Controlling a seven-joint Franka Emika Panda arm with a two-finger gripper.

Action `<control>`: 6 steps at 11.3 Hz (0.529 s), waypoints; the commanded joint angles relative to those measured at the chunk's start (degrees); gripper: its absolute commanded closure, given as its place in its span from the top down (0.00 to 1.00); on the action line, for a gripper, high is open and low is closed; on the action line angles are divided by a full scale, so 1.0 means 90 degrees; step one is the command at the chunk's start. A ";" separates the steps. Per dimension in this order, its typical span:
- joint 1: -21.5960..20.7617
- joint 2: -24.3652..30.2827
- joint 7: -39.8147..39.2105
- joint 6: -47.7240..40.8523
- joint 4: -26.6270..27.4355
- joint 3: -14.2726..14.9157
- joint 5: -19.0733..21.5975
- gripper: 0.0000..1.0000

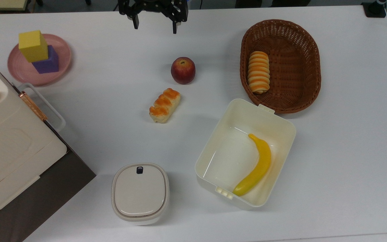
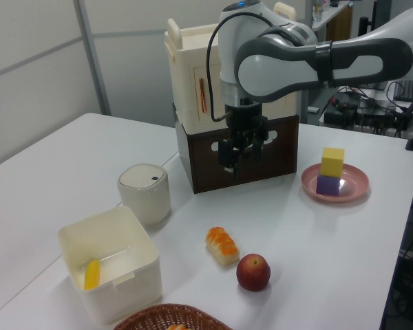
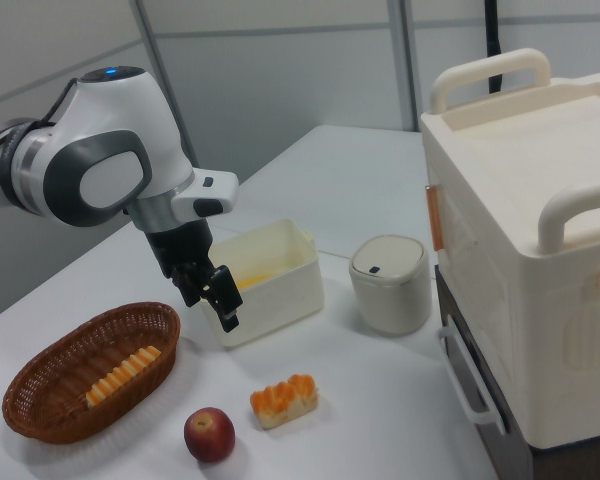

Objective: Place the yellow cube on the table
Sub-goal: 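Move the gripper over the pink plate above the yellow cube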

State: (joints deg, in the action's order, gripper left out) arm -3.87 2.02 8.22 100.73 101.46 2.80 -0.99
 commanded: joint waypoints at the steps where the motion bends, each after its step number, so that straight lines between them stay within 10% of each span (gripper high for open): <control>1: 0.0038 -0.0019 -0.0268 -0.0225 -0.0101 0.0040 -0.0086 1.00; 6: 0.0049 -0.0048 -0.0269 -0.0225 -0.0101 0.0040 -0.0086 1.00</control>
State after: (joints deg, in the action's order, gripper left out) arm -3.48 1.99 7.07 100.72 101.46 2.99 -1.04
